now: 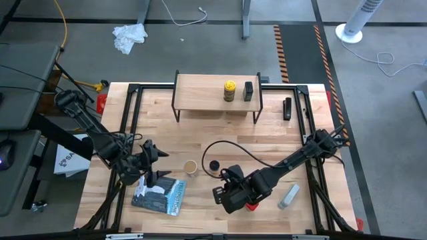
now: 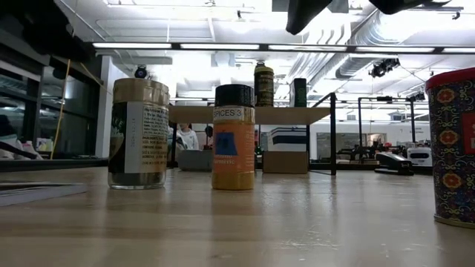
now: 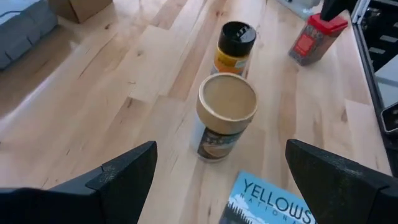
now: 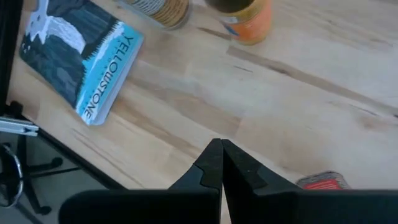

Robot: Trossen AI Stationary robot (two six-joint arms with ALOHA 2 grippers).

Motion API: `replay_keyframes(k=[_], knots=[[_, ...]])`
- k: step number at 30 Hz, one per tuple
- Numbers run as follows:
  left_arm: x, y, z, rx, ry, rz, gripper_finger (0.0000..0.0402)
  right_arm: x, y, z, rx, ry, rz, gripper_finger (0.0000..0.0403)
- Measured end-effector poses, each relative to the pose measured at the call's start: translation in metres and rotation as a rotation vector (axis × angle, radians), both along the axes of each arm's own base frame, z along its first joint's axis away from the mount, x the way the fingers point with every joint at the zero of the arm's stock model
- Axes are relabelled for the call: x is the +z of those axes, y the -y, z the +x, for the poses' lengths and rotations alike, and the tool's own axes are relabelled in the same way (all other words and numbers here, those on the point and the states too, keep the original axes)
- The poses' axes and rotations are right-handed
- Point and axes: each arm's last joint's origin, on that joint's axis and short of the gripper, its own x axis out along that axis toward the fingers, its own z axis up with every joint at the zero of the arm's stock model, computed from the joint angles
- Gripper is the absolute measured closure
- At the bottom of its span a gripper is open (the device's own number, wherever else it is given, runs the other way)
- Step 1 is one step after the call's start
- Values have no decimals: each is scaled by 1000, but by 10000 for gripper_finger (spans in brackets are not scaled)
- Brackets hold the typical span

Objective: Shelf spices
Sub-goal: Put the gold seasoning bottle on the shelf

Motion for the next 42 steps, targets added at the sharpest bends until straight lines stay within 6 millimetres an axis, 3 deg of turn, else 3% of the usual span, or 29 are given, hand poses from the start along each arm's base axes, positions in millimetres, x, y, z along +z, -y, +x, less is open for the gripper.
replay_keyframes(k=[10,15,20,25,29,36,42], knots=[[1,1,2,25,48,-18,51,-1,1,-1,-1,-17,-10,403],[3,-1,5,36,52,-36,51,-11,2,2,-56,9,27,403],[41,-8,17,-66,93,-199,51,-10,8,16,-76,118,59,403],[84,-22,27,-66,192,-184,51,-5,24,30,37,162,32,402],[104,-33,32,-25,247,-161,51,-2,39,39,106,155,81,402],[100,-42,36,-32,189,-201,51,15,67,43,255,172,39,402],[95,-42,35,-19,132,-197,51,45,82,26,418,184,-54,394]])
